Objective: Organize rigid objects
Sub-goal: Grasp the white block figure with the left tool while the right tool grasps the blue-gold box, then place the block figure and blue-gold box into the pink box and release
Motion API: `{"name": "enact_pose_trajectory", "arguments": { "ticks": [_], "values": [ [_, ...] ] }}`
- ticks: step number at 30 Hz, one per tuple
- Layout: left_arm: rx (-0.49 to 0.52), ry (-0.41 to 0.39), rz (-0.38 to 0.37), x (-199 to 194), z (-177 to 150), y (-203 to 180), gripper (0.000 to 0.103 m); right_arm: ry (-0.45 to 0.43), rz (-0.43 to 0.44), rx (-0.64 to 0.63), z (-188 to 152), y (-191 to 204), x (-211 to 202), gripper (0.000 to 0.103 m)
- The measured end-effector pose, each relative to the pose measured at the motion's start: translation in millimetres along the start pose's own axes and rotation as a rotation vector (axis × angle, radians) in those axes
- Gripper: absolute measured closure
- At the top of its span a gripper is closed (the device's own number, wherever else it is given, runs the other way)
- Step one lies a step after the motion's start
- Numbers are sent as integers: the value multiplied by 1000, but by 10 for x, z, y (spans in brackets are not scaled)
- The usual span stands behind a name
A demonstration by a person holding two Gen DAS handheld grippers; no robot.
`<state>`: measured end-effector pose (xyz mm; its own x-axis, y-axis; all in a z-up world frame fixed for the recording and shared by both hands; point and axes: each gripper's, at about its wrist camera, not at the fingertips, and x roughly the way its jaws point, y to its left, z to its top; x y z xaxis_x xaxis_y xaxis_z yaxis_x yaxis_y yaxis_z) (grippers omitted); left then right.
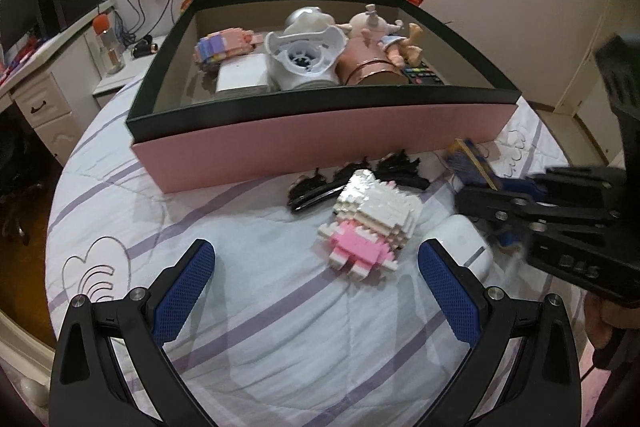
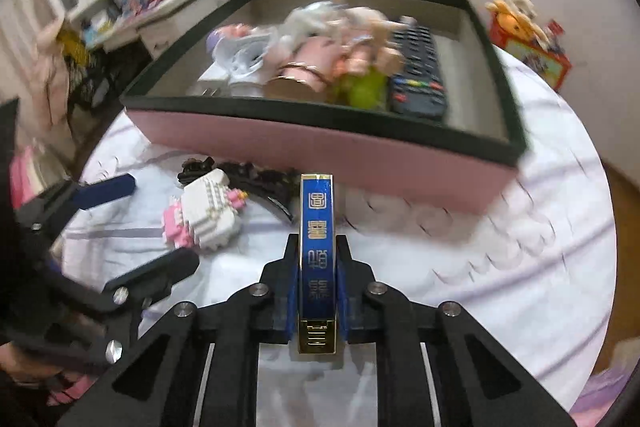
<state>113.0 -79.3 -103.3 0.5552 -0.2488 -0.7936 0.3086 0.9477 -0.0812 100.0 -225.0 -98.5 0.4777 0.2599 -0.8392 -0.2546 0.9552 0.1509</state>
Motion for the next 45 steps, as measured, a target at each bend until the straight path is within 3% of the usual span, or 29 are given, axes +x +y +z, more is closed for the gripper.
{"name": "enact_pose_trajectory", "arguments": {
  "ticks": [12, 14, 16, 18, 32, 38, 45],
  "values": [
    [-56, -2, 48, 189, 60, -6, 2, -47, 53, 112, -228, -206, -201, 88],
    [-82, -18, 35, 166, 82, 64, 13, -50, 57, 114, -226, -195, -199, 88],
    [-100, -28, 26, 141, 96, 132, 41, -51, 61, 113, -225, -190, -195, 88],
    [-113, -26, 10, 124, 110, 241, 56, -51, 64, 115, -237, -191, -203, 88],
    [-142, -58, -9, -336, -230, 493, 57, -75, 86, 135, -250, -98, -315, 88],
    [-123, -114, -1, -567, -36, 499, 57, -110, 73, 113, -75, 12, -478, 88],
    [-66, -204, -19, -766, 478, 443, 57, -183, 43, 45, 386, 144, -720, 88]
  ]
}}
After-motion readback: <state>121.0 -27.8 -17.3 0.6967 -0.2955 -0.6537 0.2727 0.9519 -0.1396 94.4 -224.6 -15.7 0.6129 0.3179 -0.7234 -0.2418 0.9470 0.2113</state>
